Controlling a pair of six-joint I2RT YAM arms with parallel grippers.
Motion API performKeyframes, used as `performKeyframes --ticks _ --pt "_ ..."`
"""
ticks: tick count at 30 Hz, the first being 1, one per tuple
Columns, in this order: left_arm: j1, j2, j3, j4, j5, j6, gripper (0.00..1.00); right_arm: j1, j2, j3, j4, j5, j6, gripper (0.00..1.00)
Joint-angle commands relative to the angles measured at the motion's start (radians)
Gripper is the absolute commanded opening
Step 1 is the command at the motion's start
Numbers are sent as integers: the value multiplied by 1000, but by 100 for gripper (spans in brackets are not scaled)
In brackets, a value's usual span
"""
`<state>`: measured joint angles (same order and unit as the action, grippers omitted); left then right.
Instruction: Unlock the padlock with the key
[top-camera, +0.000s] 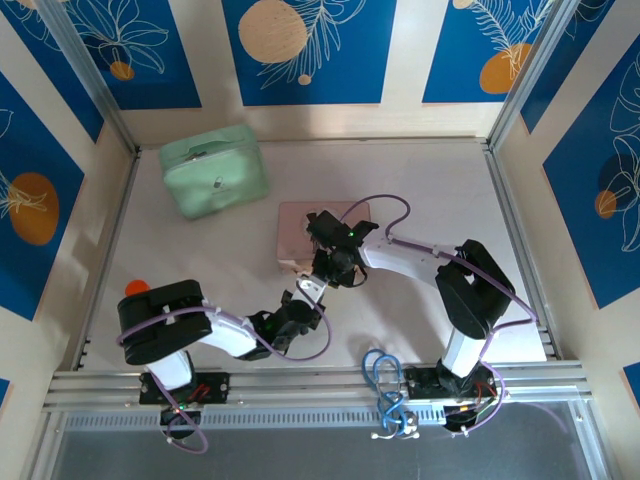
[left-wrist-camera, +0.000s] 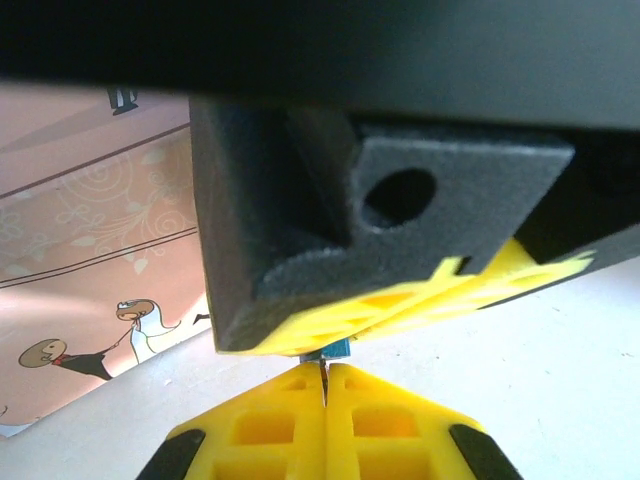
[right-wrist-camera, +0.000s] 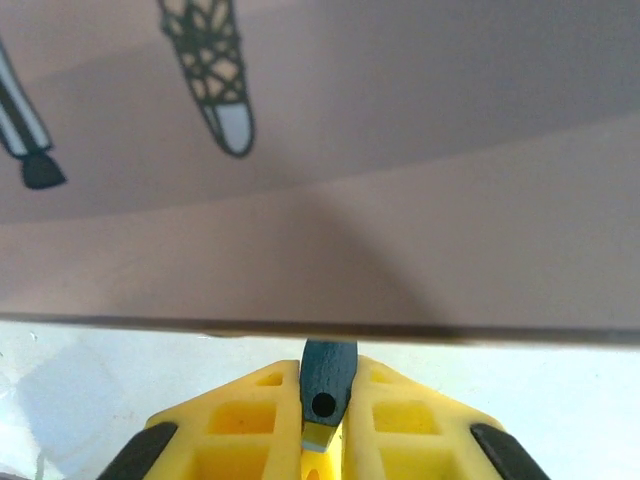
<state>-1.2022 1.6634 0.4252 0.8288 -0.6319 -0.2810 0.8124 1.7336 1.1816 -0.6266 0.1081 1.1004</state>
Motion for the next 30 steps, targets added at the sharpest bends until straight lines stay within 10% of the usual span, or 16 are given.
performKeyframes --ticks 1,8,10,12,23,30 --pt "5 -16 -12 30 0 -8 0 7 17 -25 -18 2 1 8" --pt "7 -23 23 -56 -7 -22 4 5 10 -79 45 2 -1 0" --pt "7 -40 58 -153 -25 -66 40 2 -6 -107 97 5 -20 0" --pt "6 -81 89 -271 -37 -123 98 -2 -27 -139 153 11 -41 0" --pt "8 -651 74 -817 -127 -300 98 -16 -57 -229 272 30 -53 0" --pt "224 -557 392 -1193 92 -348 57 -16 -94 -342 445 28 16 0"
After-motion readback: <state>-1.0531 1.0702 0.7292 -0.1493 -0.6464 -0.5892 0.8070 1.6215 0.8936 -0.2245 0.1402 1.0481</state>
